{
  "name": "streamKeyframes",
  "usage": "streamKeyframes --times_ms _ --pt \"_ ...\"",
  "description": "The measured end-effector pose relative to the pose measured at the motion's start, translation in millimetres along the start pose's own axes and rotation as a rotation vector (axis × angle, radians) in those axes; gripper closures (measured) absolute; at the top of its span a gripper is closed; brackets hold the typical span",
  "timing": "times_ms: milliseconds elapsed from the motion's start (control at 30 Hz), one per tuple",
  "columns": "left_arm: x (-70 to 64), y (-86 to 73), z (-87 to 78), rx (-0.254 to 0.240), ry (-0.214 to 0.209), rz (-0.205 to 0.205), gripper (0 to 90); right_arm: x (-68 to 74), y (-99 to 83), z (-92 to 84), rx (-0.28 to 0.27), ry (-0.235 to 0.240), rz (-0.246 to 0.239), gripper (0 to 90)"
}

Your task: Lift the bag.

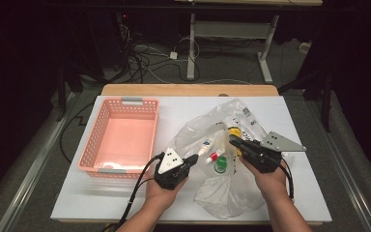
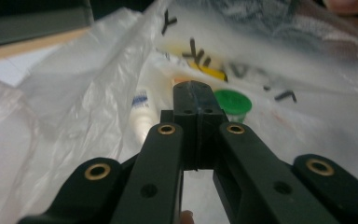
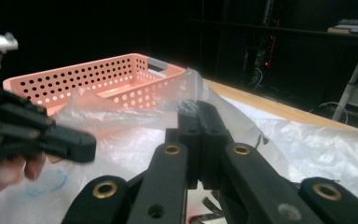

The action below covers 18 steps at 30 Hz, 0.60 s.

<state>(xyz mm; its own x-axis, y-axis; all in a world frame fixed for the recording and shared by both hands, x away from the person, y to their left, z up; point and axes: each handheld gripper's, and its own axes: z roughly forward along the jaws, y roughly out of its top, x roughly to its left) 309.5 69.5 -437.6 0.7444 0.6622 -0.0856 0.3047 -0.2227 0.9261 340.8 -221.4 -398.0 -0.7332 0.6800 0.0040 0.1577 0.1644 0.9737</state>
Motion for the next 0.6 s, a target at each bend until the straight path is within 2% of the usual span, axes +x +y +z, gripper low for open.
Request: streamKeyframes --times_ms 100,200,600 --pt "2.2 9.9 -6.8 -0.038 0.023 0.021 88.4 1.9 5.4 -0.3 -0.013 -0.005 -0.008 90.0" --pt "6.9 22.8 -9.7 -0.081 0.036 0.016 88.5 2.4 13.2 0.7 -0.02 -0.014 -0.011 90.0" --pt "20.3 95.0 -3.3 -0.234 0.087 0.085 88.4 -10.2 47.0 18.6 -0.113 -0.068 -0.011 90.0"
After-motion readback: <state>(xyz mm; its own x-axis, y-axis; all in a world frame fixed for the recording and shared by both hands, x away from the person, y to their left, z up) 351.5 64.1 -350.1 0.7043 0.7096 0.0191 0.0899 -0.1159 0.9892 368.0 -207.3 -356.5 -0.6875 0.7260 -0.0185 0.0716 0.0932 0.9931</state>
